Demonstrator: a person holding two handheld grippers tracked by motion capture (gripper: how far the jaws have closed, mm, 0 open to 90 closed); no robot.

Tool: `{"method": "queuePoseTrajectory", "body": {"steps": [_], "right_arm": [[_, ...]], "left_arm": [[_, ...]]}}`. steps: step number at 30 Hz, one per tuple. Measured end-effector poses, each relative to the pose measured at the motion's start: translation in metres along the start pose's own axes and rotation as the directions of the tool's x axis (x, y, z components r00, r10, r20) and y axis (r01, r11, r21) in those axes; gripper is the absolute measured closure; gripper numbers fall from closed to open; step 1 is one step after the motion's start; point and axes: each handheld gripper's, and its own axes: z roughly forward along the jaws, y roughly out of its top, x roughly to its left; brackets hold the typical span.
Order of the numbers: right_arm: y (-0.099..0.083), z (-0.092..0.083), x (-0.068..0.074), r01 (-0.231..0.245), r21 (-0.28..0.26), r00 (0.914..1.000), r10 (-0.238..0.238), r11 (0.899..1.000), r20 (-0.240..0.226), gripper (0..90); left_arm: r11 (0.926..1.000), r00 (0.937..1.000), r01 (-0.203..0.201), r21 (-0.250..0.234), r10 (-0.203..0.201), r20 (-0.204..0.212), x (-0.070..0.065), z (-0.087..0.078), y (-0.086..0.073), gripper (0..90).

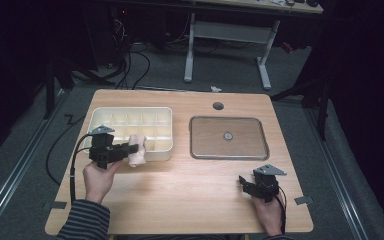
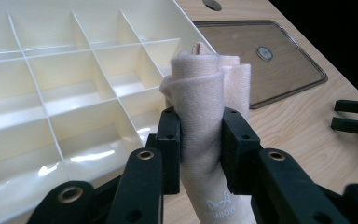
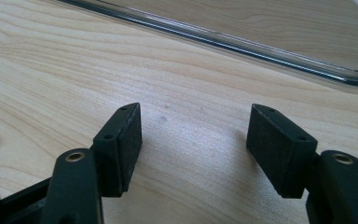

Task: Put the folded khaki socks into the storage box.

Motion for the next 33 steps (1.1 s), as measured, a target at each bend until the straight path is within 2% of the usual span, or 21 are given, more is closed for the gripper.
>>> {"method": "queuePoseTrajectory", "body": {"steps": [3,15,20,24,27,29,33], "right_arm": [[0.0,0.0,0.0,0.0,0.0,1.0,0.0,1.0,-0.001,35.5],[0.0,0.0,0.0,0.0,0.0,1.0,0.0,1.0,0.0,35.5],[0.0,0.0,0.0,0.0,0.0,1.0,0.0,1.0,0.0,35.5],[0.0,0.0,0.0,0.0,0.0,1.0,0.0,1.0,-0.001,35.5],[0.0,0.0,0.0,-0.001,0.0,1.0,0.001,1.0,0.0,35.5],[0.0,0.0,0.0,0.0,0.0,1.0,0.0,1.0,0.0,35.5],[0.0,0.0,0.0,0.0,0.0,1.0,0.0,1.0,0.0,35.5]], "left_arm": [[0.9998,0.9998,0.018,-0.004,-0.018,0.007,0.004,-0.001,0.003,71.6],[0.9995,0.9997,-0.007,0.03,0.008,-0.024,0.007,0.002,0.022,71.7],[0.999,0.9995,0.0,0.045,0.002,-0.032,0.012,0.006,0.027,71.7],[0.998,0.9988,-0.014,0.062,0.017,-0.046,0.015,0.009,0.032,71.6],[0.9979,0.999,-0.005,0.065,0.007,-0.044,0.02,0.012,0.035,71.6],[0.9967,0.9981,-0.013,0.081,0.018,-0.06,0.022,0.015,0.037,71.7],[0.9954,0.9985,-0.004,0.096,0.01,-0.054,0.026,0.02,0.039,71.6]]}}
